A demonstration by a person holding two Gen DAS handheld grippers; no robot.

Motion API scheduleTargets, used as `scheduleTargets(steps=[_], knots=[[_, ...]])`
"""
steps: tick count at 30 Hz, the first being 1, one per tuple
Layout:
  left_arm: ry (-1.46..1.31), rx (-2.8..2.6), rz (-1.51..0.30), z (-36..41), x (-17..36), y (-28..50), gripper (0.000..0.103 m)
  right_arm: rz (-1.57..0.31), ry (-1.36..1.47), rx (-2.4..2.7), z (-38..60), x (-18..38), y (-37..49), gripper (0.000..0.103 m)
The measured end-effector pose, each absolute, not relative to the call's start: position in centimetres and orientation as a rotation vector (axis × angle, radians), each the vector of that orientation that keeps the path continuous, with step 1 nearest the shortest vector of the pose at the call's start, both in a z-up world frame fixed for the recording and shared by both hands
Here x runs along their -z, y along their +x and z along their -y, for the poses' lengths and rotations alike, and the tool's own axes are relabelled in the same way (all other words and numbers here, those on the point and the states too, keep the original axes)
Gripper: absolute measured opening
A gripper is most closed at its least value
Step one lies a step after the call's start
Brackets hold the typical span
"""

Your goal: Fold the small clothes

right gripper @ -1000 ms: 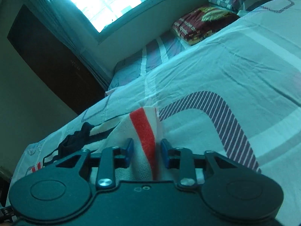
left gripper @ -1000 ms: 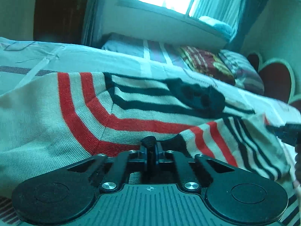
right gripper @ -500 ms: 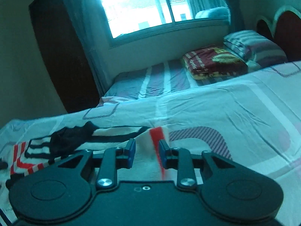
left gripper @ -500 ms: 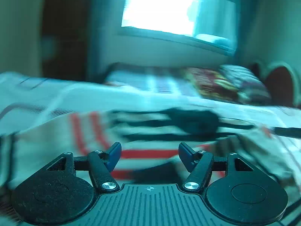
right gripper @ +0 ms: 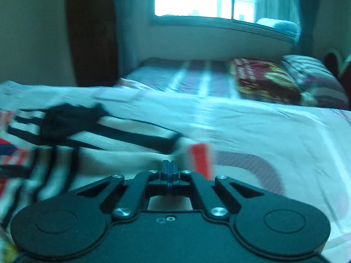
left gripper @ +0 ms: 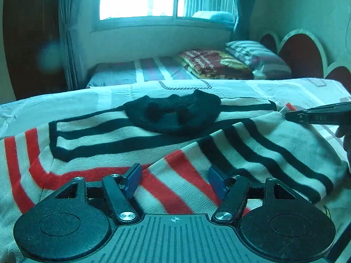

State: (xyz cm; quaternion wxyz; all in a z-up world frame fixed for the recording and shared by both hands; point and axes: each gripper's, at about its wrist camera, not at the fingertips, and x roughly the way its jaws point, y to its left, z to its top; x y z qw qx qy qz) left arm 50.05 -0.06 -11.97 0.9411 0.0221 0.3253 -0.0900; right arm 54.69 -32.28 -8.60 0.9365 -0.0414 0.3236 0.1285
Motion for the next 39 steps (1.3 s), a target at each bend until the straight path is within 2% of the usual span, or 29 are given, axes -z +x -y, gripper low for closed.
scheduleTargets(steps=[2,3,4,8,9,11,14,16,17,19,21,22,23,24,30,38,39], knots=[[0.049,0.168,-0.664,0.1,11.4,49.9,0.067,-0.678,-0.108,-0.251,31.4,7.8,54.3,0.004],[0.049,0.159,-0.642,0.0,10.7,49.3,0.067,-0.649,-0.111,-0.257,31.0,6.9,53.3,0.015],[0.059,0.149,-0.617,-0.4,10.2,48.6,0.067,-0.606,-0.103,-0.280,30.9,5.9,51.8,0.018],[0.064,0.105,-0.692,-2.2,11.4,47.2,0.067,-0.589,-0.183,-0.365,29.8,5.2,45.3,0.018],[0.076,0.105,-0.691,-2.4,12.0,46.8,0.072,-0.616,-0.210,-0.377,29.4,5.8,44.3,0.017],[0.076,0.088,-0.678,-2.6,12.2,46.4,0.075,-0.713,-0.260,-0.350,28.4,8.3,43.7,0.017],[0.066,0.056,-0.687,-2.7,10.7,45.6,0.076,-0.665,-0.286,-0.288,27.2,7.7,42.4,0.020],[0.011,0.015,-0.630,-4.5,9.7,43.0,0.098,-0.605,-0.191,-0.294,27.7,6.0,41.1,0.028],[-0.026,-0.011,-0.604,-5.9,9.4,41.6,0.102,-0.589,-0.139,-0.294,28.3,5.2,40.4,0.035],[-0.134,-0.060,-0.576,-10.0,9.0,38.3,0.102,-0.589,-0.065,-0.280,29.6,4.4,39.4,0.037],[-0.278,-0.144,-0.568,-15.3,9.3,35.2,0.100,-0.599,0.001,-0.275,30.7,4.1,38.3,0.037],[-0.359,-0.192,-0.550,-18.2,9.5,33.5,0.095,-0.610,0.026,-0.269,31.2,4.1,37.8,0.037],[-0.446,-0.247,-0.540,-21.1,9.8,32.1,0.079,-0.620,0.047,-0.264,31.5,4.2,37.3,0.037],[-0.547,-0.306,-0.536,-24.2,10.4,31.0,0.071,-0.626,0.071,-0.260,31.8,4.2,36.8,0.037],[-1.059,-0.500,-0.345,-36.9,14.1,25.9,0.067,-0.668,0.152,-0.270,30.9,4.5,35.4,0.037],[-1.086,-0.517,-0.318,-41.6,14.7,29.1,0.067,-0.654,0.186,-0.295,28.5,3.7,35.6,0.037],[-1.092,-0.523,-0.310,-42.2,14.6,29.4,0.065,-0.653,0.188,-0.295,28.4,3.7,35.7,0.037]])
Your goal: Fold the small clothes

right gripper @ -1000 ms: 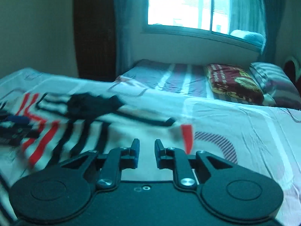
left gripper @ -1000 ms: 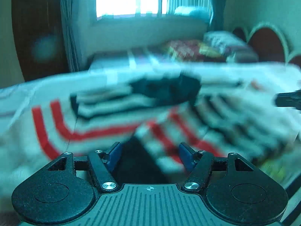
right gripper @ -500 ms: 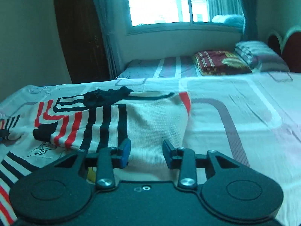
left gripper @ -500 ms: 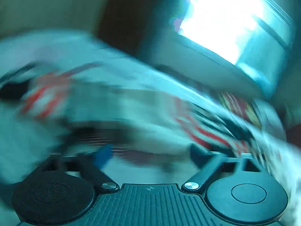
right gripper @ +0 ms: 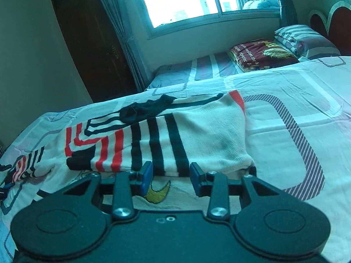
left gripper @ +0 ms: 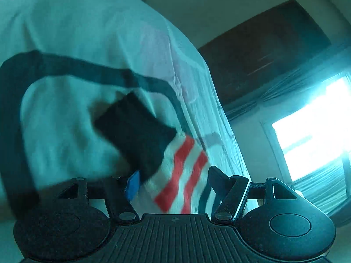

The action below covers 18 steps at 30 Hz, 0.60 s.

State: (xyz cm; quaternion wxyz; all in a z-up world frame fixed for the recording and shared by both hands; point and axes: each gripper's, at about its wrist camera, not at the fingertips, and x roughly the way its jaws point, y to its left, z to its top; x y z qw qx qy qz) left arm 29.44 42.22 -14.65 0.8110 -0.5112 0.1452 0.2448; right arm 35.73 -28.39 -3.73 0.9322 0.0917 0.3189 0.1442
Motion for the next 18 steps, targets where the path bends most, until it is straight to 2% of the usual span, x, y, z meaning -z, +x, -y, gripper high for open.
scheduleTargets(steps=[1,4,5,8,11,15,18], knots=[[-1.100,-0.536,-0.308,-42.7,14.6,29.8,0.062,-0.651,0.187,-0.293,28.4,3.7,35.9,0.037],[-1.109,-0.597,-0.327,-44.0,14.5,30.7,0.031,-0.653,0.200,-0.282,29.0,3.8,36.2,0.037],[-1.115,-0.606,-0.344,-44.3,14.6,30.9,0.008,-0.655,0.207,-0.275,29.3,3.9,36.4,0.037],[-1.125,-0.567,-0.315,-44.4,13.7,31.4,0.005,-0.653,0.231,-0.253,30.3,3.9,36.7,0.037],[-1.027,-0.434,-0.262,-41.9,10.3,33.3,0.005,-0.644,0.241,-0.235,31.1,3.9,36.6,0.037],[-0.767,-0.185,-0.306,-33.4,4.6,39.9,0.005,-0.638,0.258,-0.219,31.8,3.9,36.5,0.037],[-0.631,-0.064,-0.352,-25.0,2.6,44.9,0.005,-0.625,0.279,-0.208,32.4,3.8,36.1,0.037]])
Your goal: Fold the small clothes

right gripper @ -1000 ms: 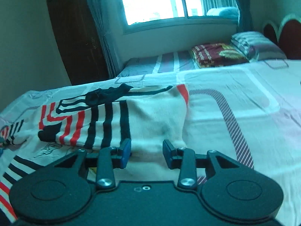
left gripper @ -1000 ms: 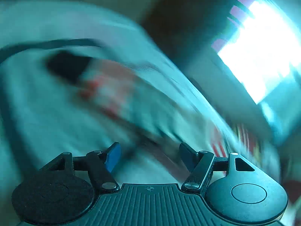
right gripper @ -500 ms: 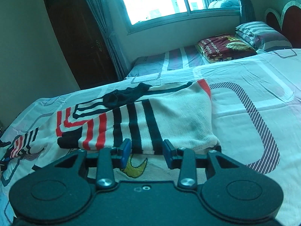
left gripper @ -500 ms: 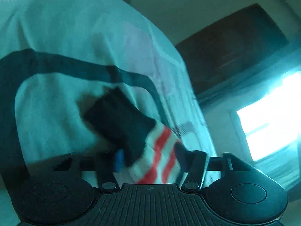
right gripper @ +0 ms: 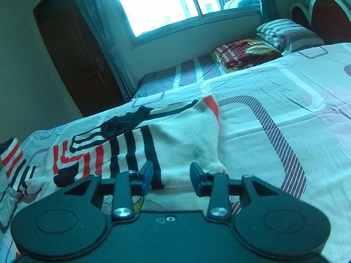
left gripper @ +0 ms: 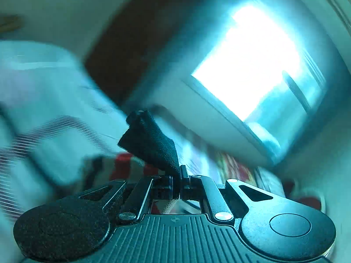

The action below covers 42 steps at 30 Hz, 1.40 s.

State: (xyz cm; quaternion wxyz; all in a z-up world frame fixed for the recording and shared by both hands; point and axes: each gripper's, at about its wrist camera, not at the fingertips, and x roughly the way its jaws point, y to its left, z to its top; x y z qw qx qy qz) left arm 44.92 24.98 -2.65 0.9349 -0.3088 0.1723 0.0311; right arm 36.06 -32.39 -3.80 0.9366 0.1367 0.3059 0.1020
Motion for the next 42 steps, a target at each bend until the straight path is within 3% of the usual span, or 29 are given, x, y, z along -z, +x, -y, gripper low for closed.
scheduleTargets(steps=[6,14,16,17,18,19,23,26,29,34,36,37,40,41,42], knots=[[-0.430,0.093,-0.512,-8.9,5.1,51.6,0.005,-0.587,0.317,-0.154,35.2,3.1,35.1,0.037],[-0.144,0.229,-0.702,5.5,9.5,52.4,0.006,-0.581,0.437,-0.059,39.9,3.4,34.5,0.039],[-0.074,0.255,-0.704,6.9,9.4,51.8,0.025,-0.593,0.467,-0.064,40.0,3.7,34.6,0.040],[-0.054,0.286,-0.686,7.1,8.7,50.5,0.051,-0.599,0.480,-0.070,39.8,3.9,34.8,0.040],[-0.052,0.306,-0.664,6.8,7.9,49.6,0.070,-0.603,0.489,-0.080,39.5,4.0,35.0,0.040],[-0.051,0.301,-0.631,6.0,6.7,48.6,0.073,-0.605,0.496,-0.095,38.9,4.0,35.2,0.040],[-0.005,0.236,-0.542,-1.2,3.8,43.8,0.072,-0.656,0.552,-0.213,35.8,4.7,37.6,0.042],[0.093,0.080,-0.559,-7.5,4.9,40.7,0.055,-0.708,0.635,-0.284,33.5,6.2,39.9,0.042],[0.101,-0.013,-0.635,-13.0,6.3,39.7,0.055,-0.745,0.693,-0.315,31.5,7.6,42.2,0.042],[0.095,-0.033,-0.658,-16.2,7.9,41.4,0.055,-0.798,0.680,-0.302,28.9,9.3,45.1,0.042],[0.120,-0.050,-0.665,-16.6,8.5,42.6,0.042,-0.795,0.654,-0.289,28.4,9.3,45.7,0.041],[0.112,-0.061,-0.663,-17.2,8.6,43.1,0.041,-0.795,0.642,-0.290,28.2,9.2,45.9,0.041],[0.065,-0.061,-0.669,-18.6,9.3,44.3,0.041,-0.802,0.570,-0.285,27.5,8.7,46.6,0.027],[0.070,-0.062,-0.662,-18.6,9.5,44.3,0.041,-0.807,0.533,-0.286,27.2,8.6,46.8,0.014],[0.066,-0.057,-0.662,-18.8,9.6,44.3,0.033,-0.810,0.505,-0.303,26.9,8.3,46.8,0.007]])
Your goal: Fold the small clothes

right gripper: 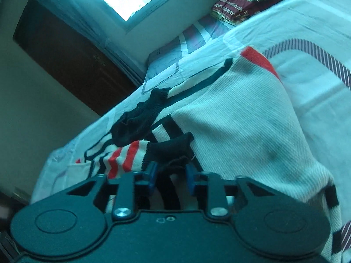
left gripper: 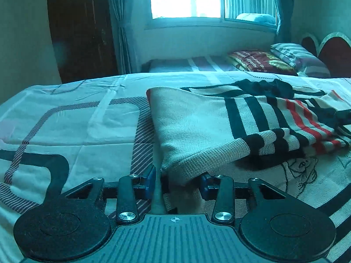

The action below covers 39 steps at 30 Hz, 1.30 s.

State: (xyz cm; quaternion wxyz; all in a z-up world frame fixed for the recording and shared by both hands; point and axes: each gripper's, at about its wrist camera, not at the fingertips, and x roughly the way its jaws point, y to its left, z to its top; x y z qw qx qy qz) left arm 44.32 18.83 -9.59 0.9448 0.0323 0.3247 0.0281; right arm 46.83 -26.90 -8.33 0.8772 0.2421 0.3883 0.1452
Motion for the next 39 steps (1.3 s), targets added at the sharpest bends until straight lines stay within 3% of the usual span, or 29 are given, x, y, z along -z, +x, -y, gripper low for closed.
scheduleTargets(steps=[1,7,12,14,17,23,28,31,32,34,35,38,39], knots=[[0.055,-0.051,-0.661,-19.0,9.7,44.3,0.029,-0.795,0.472,-0.318,26.6,7.8,46.6,0.007],[-0.050,-0.052,-0.666,-19.2,10.6,44.7,0.029,-0.637,0.313,-0.382,26.4,4.5,43.1,0.007],[-0.204,-0.055,-0.691,-20.7,11.2,45.1,0.029,-0.773,0.257,-0.341,26.1,8.8,43.7,0.007],[-0.151,-0.047,-0.712,-20.0,11.1,45.2,0.029,-0.758,0.278,-0.345,26.5,8.8,43.5,0.007],[-0.085,-0.033,-0.731,-19.9,10.2,43.7,0.029,-0.715,0.272,-0.310,27.2,7.4,42.4,0.015],[-0.182,0.016,-0.588,-18.6,6.6,43.0,0.029,-0.672,0.280,-0.354,26.7,5.8,42.5,0.015],[-0.053,0.028,-0.714,-14.1,10.1,46.3,0.029,-0.741,0.161,-0.352,23.2,8.0,43.0,0.012],[0.091,0.049,-0.690,-12.8,10.5,45.6,0.030,-0.734,0.131,-0.364,23.5,8.6,42.6,0.009],[0.105,0.052,-0.701,-12.8,9.9,45.8,0.030,-0.744,0.129,-0.365,23.6,8.3,42.8,0.009],[0.081,0.042,-0.646,-13.6,8.3,46.3,0.031,-0.705,0.151,-0.365,23.6,7.2,42.9,0.020],[0.078,0.033,-0.629,-14.0,7.8,46.9,0.033,-0.682,0.163,-0.378,23.4,6.8,43.2,0.021],[0.054,0.027,-0.611,-15.0,7.0,49.8,0.060,-0.673,0.153,-0.414,21.1,6.4,45.3,0.022],[0.039,0.029,-0.612,-15.4,7.0,50.8,0.060,-0.668,0.134,-0.424,20.1,6.5,45.9,0.021]])
